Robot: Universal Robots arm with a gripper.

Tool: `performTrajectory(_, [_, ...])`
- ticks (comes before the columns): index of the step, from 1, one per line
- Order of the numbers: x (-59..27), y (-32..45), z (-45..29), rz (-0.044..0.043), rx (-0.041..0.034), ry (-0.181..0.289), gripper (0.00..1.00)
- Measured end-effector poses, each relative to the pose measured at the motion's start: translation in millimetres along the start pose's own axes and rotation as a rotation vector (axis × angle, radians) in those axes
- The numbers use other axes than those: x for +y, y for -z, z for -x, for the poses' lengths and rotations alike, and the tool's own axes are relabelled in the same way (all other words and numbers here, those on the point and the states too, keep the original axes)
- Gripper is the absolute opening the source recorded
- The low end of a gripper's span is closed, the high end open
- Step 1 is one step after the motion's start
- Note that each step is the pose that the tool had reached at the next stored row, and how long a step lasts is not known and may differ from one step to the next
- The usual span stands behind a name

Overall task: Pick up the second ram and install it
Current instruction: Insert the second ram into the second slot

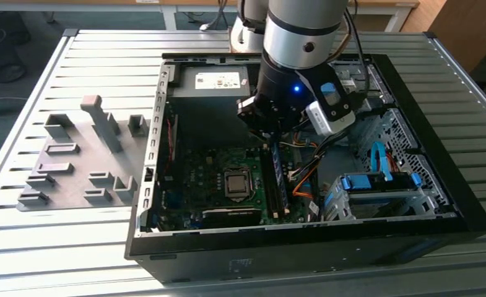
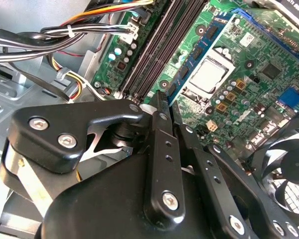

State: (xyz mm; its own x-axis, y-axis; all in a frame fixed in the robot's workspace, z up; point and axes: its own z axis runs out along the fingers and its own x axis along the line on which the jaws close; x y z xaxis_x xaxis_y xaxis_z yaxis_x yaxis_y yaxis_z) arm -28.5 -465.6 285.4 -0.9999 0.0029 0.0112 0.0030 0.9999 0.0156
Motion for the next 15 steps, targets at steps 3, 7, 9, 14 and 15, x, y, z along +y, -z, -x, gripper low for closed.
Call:
performTrajectory(3, [-0.2,-2.0,0.0,0.0000,0.0000,-0.001,0.14])
performTrajectory(7, [-0.6,-5.1,0.1,0.0000,0.0000,-0.003,0.14])
performTrajectory(9, [-0.7,-6.8,0.1,-0.0001,0.0000,-0.004,0.14])
performTrajectory(14, [-1.9,-10.7,0.4,0.0001,-0.0001,-0.009,0.14])
performTrajectory(15, [-2.0,-11.9,0.6,0.0001,-0.0001,-0.010,0.14])
